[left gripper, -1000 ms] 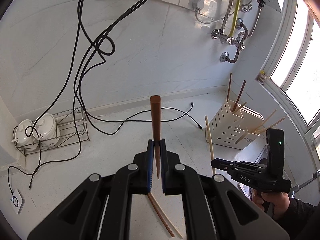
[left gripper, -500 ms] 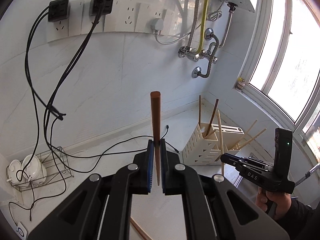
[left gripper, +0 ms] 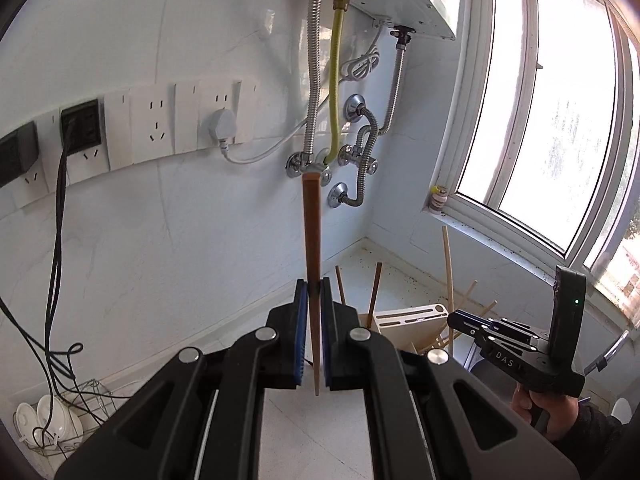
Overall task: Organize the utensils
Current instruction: 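Lift both held chopsticks and carry them over the cream holder, then lower both chopsticks into the holder slots and open both grippers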
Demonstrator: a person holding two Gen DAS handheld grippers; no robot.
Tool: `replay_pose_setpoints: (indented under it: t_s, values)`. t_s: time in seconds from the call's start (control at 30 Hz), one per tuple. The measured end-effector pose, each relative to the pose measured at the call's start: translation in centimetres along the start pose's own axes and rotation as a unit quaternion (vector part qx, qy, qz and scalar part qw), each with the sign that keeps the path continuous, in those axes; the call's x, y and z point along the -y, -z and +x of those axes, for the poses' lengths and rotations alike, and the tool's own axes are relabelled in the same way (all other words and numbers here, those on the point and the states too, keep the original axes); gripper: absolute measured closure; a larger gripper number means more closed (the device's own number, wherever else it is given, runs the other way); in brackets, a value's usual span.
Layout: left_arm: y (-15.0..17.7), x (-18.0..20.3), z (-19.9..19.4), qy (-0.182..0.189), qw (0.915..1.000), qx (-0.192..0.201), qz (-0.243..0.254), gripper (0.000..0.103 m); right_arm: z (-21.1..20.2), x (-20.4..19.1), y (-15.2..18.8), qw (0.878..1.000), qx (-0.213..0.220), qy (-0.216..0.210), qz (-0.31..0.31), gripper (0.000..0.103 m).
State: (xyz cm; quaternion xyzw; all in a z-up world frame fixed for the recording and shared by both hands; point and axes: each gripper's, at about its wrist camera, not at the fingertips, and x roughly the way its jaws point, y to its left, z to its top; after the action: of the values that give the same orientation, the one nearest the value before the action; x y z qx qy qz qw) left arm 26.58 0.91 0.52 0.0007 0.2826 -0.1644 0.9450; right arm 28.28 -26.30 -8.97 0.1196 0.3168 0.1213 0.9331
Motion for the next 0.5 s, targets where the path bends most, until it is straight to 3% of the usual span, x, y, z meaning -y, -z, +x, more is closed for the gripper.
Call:
replay_pose_setpoints:
  t_s: [0.27, 0.5]
  values:
    - [-4.4, 2.7, 2.0, 0.016, 0.999, 0.022, 0.036, 0.097, -0.7, 3.2, -2.7, 0.998, 0.045, 0.03, 0.014, 0.097]
    - [-5.5, 4.7, 5.3, 0.049, 0.9978, 0.01, 0.043, 0.097, -0.1, 6.3, -3.6, 0.995, 0.075, 0.055, 0.029, 0.097]
